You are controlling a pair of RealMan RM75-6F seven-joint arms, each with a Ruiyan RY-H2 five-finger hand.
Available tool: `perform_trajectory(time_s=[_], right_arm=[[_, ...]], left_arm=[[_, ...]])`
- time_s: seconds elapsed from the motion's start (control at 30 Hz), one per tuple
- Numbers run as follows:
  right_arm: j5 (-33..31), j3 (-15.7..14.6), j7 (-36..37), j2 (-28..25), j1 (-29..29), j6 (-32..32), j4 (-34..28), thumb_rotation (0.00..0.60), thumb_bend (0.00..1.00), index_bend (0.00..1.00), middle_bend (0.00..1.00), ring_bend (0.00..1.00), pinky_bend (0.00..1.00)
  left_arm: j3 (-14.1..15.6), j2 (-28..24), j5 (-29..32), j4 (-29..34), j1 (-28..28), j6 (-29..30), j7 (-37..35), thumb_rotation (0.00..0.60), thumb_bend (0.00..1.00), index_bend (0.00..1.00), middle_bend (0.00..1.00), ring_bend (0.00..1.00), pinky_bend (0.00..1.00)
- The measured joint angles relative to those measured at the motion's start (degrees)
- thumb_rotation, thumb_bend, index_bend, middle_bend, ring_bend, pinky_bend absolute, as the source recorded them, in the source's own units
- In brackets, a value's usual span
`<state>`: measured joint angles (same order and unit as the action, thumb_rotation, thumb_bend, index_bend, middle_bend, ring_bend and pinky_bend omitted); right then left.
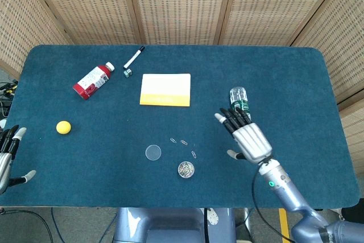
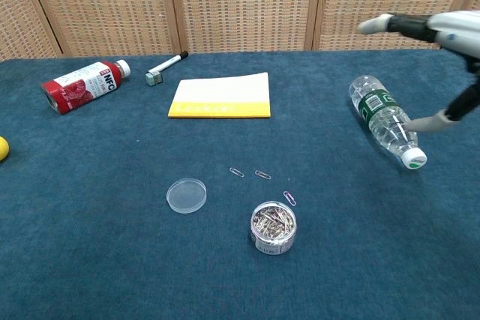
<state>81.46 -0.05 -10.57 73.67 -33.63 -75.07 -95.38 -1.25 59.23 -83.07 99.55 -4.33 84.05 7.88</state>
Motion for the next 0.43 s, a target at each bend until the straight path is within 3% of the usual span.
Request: perform_trajectory(time_s=[0.23, 0.43], right_arm=[[4.0, -3.8, 13.8, -1.8, 11.0, -9.5, 10.4, 0.6, 0.0, 0.0, 0.0, 0.0, 0.0], [4.4, -4.9, 13.1, -2.5, 15.7, -12.3, 11.1, 0.6, 0.0, 0.0, 0.0, 0.0, 0.0]], left_arm=[[1.0, -0.1, -2.7, 0.7, 1.5, 2.7, 0.2, 0.6, 0.0, 0.0, 0.0, 0.0, 0.0], [1.7, 0.2, -4.6, 0.7, 2.3, 4.1, 0.8, 0.6, 0.0, 0.0, 0.0, 0.0, 0.0]])
